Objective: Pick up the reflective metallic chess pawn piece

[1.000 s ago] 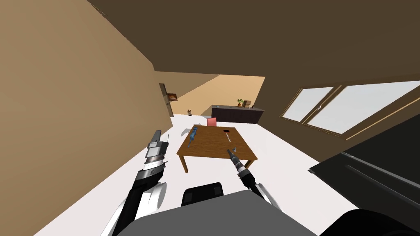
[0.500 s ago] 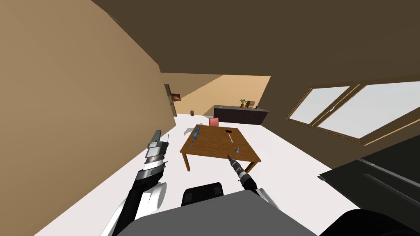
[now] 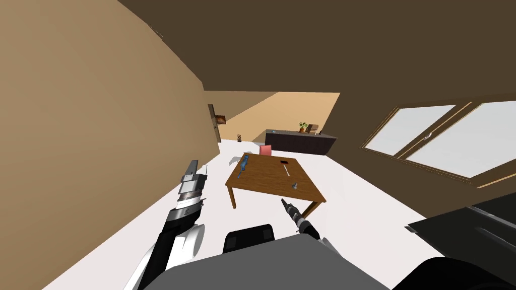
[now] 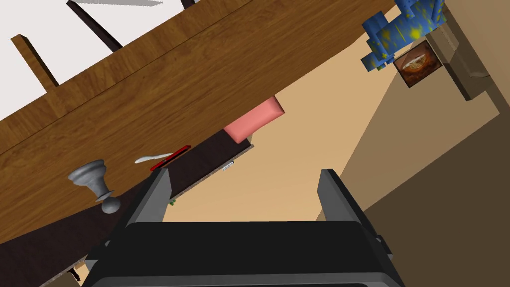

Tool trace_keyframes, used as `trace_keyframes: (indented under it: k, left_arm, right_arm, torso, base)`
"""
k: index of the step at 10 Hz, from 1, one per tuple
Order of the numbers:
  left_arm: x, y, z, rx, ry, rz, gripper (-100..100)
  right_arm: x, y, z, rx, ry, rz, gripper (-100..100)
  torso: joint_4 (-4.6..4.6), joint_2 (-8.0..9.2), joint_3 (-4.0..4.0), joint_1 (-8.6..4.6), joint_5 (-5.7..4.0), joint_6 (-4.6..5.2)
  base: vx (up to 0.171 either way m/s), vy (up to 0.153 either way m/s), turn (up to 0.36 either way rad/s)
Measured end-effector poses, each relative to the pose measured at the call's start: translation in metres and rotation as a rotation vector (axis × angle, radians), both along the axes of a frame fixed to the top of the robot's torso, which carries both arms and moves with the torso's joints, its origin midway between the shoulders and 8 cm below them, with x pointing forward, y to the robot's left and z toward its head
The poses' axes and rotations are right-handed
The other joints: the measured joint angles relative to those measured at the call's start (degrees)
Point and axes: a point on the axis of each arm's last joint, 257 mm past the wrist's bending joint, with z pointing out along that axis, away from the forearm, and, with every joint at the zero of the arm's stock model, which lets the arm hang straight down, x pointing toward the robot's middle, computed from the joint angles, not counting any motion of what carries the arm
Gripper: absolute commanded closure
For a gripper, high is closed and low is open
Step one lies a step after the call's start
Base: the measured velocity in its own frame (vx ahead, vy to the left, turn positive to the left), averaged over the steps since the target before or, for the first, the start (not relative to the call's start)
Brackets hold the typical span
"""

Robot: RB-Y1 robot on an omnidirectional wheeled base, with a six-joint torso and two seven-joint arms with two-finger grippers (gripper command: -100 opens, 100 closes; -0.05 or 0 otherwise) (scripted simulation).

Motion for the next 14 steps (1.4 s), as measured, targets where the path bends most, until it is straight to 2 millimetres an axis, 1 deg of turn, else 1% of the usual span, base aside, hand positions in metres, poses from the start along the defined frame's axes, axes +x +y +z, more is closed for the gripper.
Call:
trace_keyframes:
  k: [2, 3, 6, 9, 11, 12, 13, 14]
  left_arm:
    - [0.0, 0.0, 0.0, 0.0, 0.0, 0.0, 0]
    - [0.0, 0.0, 0.0, 0.0, 0.0, 0.0, 0]
    - [0.0, 0.0, 0.0, 0.0, 0.0, 0.0, 0]
    - [0.0, 0.0, 0.0, 0.0, 0.0, 0.0, 0]
    - [0.0, 0.0, 0.0, 0.0, 0.0, 0.0, 0]
    - [0.0, 0.0, 0.0, 0.0, 0.0, 0.0, 0]
    - [0.0, 0.0, 0.0, 0.0, 0.0, 0.0, 0]
    - [0.0, 0.0, 0.0, 0.0, 0.0, 0.0, 0]
  right_arm:
    - [-0.014, -0.012, -0.019, -0.044, 0.055, 0.011, -100]
    - [-0.025, -0.02, -0.031, -0.074, 0.09, 0.02, -100]
    - [-0.05, -0.033, -0.061, -0.139, 0.181, 0.032, -100]
    - [-0.07, -0.062, -0.086, -0.215, 0.272, 0.045, -100]
    - [-0.092, -0.083, -0.101, -0.261, 0.335, 0.047, -100]
    - [-0.104, -0.095, -0.107, -0.297, 0.374, 0.05, -100]
    - [-0.11, -0.104, -0.112, -0.319, 0.4, 0.05, -100]
    - [-0.115, -0.109, -0.115, -0.325, 0.412, 0.046, -100]
  torso:
    - [0.0, -0.01, -0.01, 0.02, 0.0, 0.0]
    - [0.0, -0.02, -0.01, 0.05, 0.01, -0.02]
    - [-0.01, -0.05, -0.03, 0.03, 0.0, 0.01]
    - [-0.01, -0.08, -0.04, 0.01, 0.0, -0.02]
    - [-0.02, -0.09, -0.05, -0.02, 0.0, -0.01]
    - [-0.02, -0.12, -0.06, -0.02, 0.0, -0.03]
    - [-0.02, -0.12, -0.07, -0.03, 0.0, 0.01]
    - [-0.02, -0.09, -0.05, -0.02, -0.01, 0.01]
  base:
    - [-0.002, 0.024, 0.114]
    - [0.003, 0.024, 0.06]
    - [0.008, 0.022, 0.114]
    - [0.012, 0.015, 0.082]
    - [0.022, 0.012, 0.145]
    - [0.026, 0.005, 0.059]
    - [0.014, 0.004, -0.026]
    - [0.02, 0.012, 0.094]
